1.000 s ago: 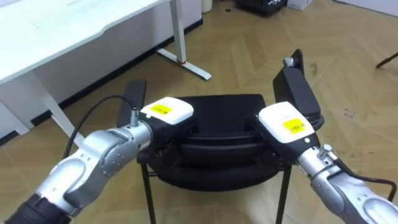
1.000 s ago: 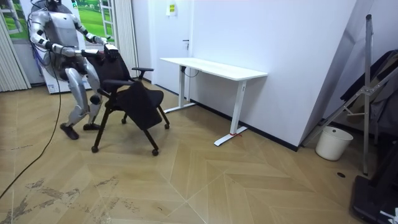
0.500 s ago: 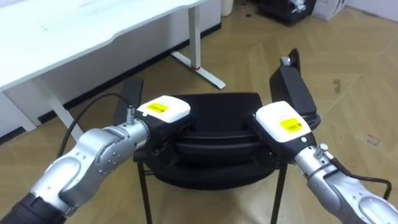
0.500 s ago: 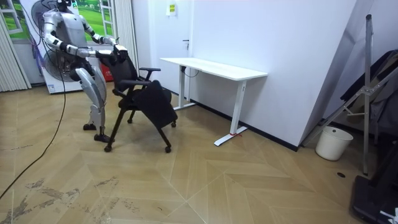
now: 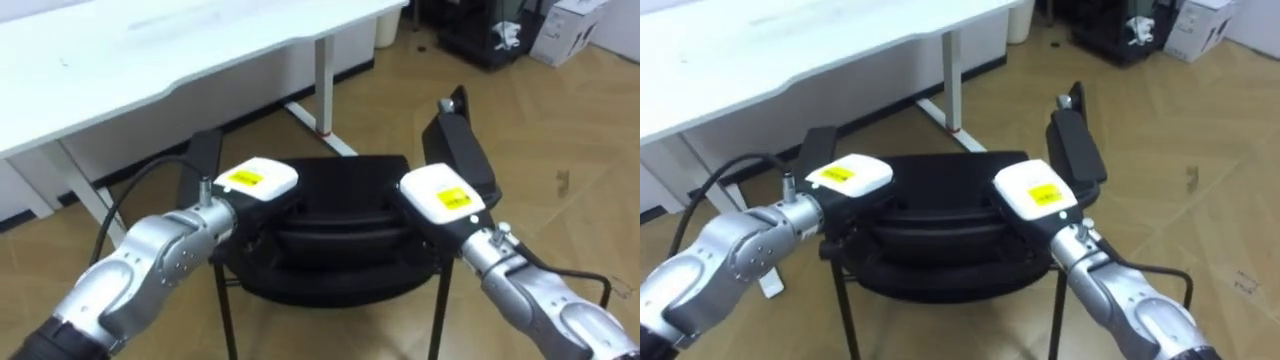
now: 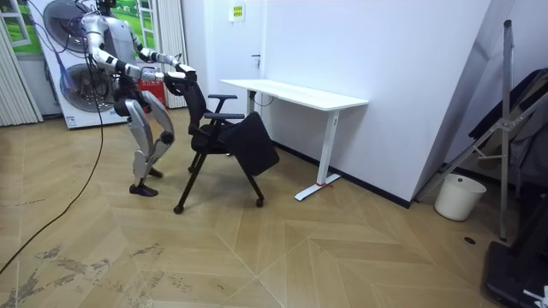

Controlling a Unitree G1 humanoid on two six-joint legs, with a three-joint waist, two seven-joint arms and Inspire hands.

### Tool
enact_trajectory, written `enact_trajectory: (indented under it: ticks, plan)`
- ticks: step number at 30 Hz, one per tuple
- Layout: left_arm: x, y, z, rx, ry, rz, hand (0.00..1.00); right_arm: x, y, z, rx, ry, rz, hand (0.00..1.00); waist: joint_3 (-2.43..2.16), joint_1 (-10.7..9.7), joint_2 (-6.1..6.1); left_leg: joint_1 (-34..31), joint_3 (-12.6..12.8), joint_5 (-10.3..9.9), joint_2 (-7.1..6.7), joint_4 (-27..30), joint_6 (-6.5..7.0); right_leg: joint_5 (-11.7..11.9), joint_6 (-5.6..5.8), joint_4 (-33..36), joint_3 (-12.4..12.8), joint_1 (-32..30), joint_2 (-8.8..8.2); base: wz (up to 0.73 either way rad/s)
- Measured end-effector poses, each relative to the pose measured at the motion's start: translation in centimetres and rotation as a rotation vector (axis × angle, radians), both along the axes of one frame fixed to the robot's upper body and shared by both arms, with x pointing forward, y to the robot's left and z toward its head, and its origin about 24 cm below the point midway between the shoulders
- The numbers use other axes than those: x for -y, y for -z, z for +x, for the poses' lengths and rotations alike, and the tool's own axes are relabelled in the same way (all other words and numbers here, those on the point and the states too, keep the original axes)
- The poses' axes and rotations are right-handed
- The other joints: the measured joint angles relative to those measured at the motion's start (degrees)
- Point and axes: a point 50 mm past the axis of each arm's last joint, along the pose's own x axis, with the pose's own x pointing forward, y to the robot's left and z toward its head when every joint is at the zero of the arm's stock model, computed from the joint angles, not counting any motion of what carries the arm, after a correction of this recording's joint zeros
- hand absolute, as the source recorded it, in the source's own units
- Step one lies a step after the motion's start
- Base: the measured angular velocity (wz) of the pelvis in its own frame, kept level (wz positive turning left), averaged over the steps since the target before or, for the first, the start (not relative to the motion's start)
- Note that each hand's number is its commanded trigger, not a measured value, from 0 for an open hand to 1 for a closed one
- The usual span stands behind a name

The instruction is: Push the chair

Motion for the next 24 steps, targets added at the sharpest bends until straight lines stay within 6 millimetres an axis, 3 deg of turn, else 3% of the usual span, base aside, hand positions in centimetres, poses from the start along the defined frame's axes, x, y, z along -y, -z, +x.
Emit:
enact_trajectory:
  ticks: [1,2,3,4,5,6,8,13,17,19,21,24]
  plan:
    - [0.0,0.1,-0.1,-0.002,0.001,-0.002,1.00,0.0,0.0,-0.1,-0.003,-0.002,-0.001,1.00,-0.02,0.32,-0.03,-0.67,0.36,0.04,-0.58,-3.26,0.04,-0.47,0.18,0.02,-0.05,0.40,-0.08,0.00]
    - [0.0,0.2,-0.3,0.000,0.004,-0.004,1.00,0.1,0.1,-0.3,-0.008,-0.004,-0.001,1.00,-0.21,0.34,0.14,-1.14,0.90,0.43,-1.60,-10.48,0.16,-1.42,0.62,0.07,-0.06,1.02,-0.11,0.00]
    - [0.1,0.3,-0.5,-0.002,0.009,-0.007,1.00,0.3,0.2,-0.5,-0.011,-0.006,0.002,1.00,-0.74,0.16,0.32,-0.93,0.87,2.36,-3.23,-18.43,0.89,-2.57,1.29,0.38,-0.54,1.96,-0.35,0.00]
    - [0.0,0.3,-0.5,0.001,0.012,-0.007,1.00,0.3,0.1,-0.6,-0.012,-0.007,0.004,1.00,-0.93,0.11,0.30,-0.69,0.93,3.82,-3.97,-21.51,1.25,-3.29,1.74,1.03,-0.61,2.21,-0.60,0.00]
    - [0.0,0.2,-0.7,0.013,0.020,-0.002,1.00,0.3,0.0,-0.8,-0.018,-0.007,0.006,1.00,-1.10,0.10,-0.07,-0.46,0.90,7.35,-5.49,-23.55,4.90,-5.21,2.57,2.57,-0.51,2.88,-1.33,0.12]
    - [0.0,0.1,-0.7,0.019,0.020,0.001,1.00,0.2,0.2,-1.1,-0.028,0.001,0.015,1.00,-2.17,-0.34,-1.41,0.20,1.09,7.27,-6.74,-23.72,5.45,-6.28,3.82,3.09,-0.87,3.23,-2.75,0.19]
    - [-0.1,-0.5,-0.5,0.057,0.015,0.001,1.00,0.1,-0.4,-0.8,-0.020,-0.003,0.014,1.00,-1.75,-0.25,-2.16,0.10,1.35,6.61,-7.73,-23.71,6.40,-6.45,4.56,2.42,-0.72,3.14,-3.31,0.14]
    - [-0.4,-0.7,-0.5,0.074,0.012,0.010,1.00,-0.2,-0.8,-0.9,-0.005,-0.015,0.012,1.00,-1.70,0.46,-1.48,1.20,1.97,4.15,-8.53,-24.09,6.00,-5.49,5.51,-2.23,-0.04,5.71,-2.78,-0.08]
    - [-0.6,-0.9,-0.4,0.085,0.011,0.003,1.00,-0.4,-1.5,-0.9,0.027,-0.044,-0.015,1.00,-1.72,0.85,-1.34,1.93,3.04,2.33,-10.06,-24.14,6.05,-6.04,6.56,-2.40,-0.87,6.68,-4.99,-0.01]
    - [-0.6,-1.1,-0.4,0.094,0.013,-0.004,1.00,-0.3,-1.9,-0.9,0.040,-0.052,-0.028,1.00,-1.75,1.22,-1.12,1.64,3.72,1.34,-10.63,-23.62,6.30,-6.23,7.20,2.12,-3.35,5.90,-6.80,0.00]
    - [-0.5,-1.3,-0.3,0.110,0.016,-0.015,1.00,0.0,-2.2,-0.8,0.050,-0.054,-0.038,1.00,-1.77,1.10,-1.43,1.66,3.98,-0.24,-11.46,-22.38,6.70,-5.29,8.42,11.19,-4.47,3.00,-9.96,0.18]
    - [-0.2,-1.5,-0.2,0.127,0.020,-0.031,1.00,0.3,-2.4,-0.8,0.058,-0.054,-0.041,1.00,-1.73,0.99,-1.44,1.61,3.73,-2.50,-11.55,-20.21,7.23,-2.87,7.22,15.85,-4.01,1.92,-10.41,0.36]
